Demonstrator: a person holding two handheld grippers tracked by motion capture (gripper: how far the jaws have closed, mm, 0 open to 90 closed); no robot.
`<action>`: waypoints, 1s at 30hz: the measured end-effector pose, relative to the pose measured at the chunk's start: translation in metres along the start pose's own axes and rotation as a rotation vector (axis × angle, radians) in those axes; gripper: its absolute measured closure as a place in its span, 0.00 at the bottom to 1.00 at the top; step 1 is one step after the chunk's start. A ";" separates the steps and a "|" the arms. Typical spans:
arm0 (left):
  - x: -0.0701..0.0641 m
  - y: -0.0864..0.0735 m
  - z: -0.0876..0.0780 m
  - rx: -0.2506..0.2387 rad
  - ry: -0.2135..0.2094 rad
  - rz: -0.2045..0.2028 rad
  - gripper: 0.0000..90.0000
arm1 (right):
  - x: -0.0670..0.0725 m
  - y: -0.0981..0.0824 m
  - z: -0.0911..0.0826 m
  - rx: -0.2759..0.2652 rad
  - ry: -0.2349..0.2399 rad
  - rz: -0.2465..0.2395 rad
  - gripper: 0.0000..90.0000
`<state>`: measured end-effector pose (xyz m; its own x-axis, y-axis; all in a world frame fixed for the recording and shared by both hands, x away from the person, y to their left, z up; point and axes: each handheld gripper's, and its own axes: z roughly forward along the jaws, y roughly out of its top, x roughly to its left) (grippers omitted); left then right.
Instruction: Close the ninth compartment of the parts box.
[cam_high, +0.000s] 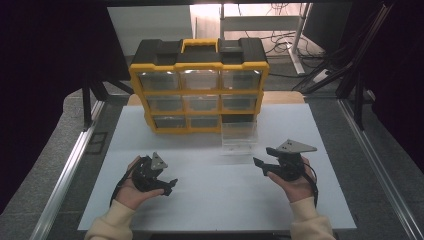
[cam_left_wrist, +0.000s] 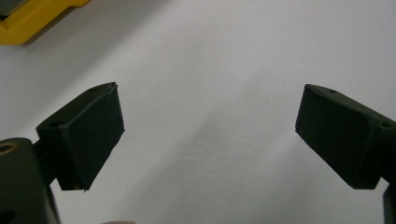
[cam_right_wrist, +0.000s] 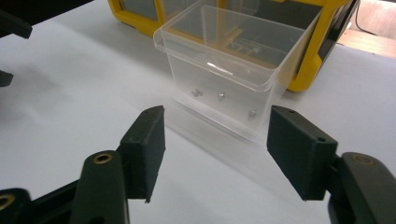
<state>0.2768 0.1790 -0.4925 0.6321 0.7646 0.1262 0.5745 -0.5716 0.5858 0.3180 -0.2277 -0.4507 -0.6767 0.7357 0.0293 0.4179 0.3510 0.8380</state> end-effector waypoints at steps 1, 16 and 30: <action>0.000 0.000 0.000 0.000 0.000 -0.001 0.09 | 0.000 -0.001 0.001 0.011 0.003 0.001 0.50; 0.001 0.002 0.001 -0.005 -0.001 -0.001 0.09 | 0.001 -0.008 0.018 0.125 0.044 -0.008 0.93; 0.000 0.003 -0.003 -0.015 0.008 0.013 0.09 | 0.002 -0.008 0.028 0.149 0.048 0.002 0.99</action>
<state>0.2765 0.1781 -0.4880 0.6350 0.7597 0.1404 0.5585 -0.5770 0.5959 0.3305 -0.2125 -0.4726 -0.7024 0.7093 0.0593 0.5021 0.4346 0.7477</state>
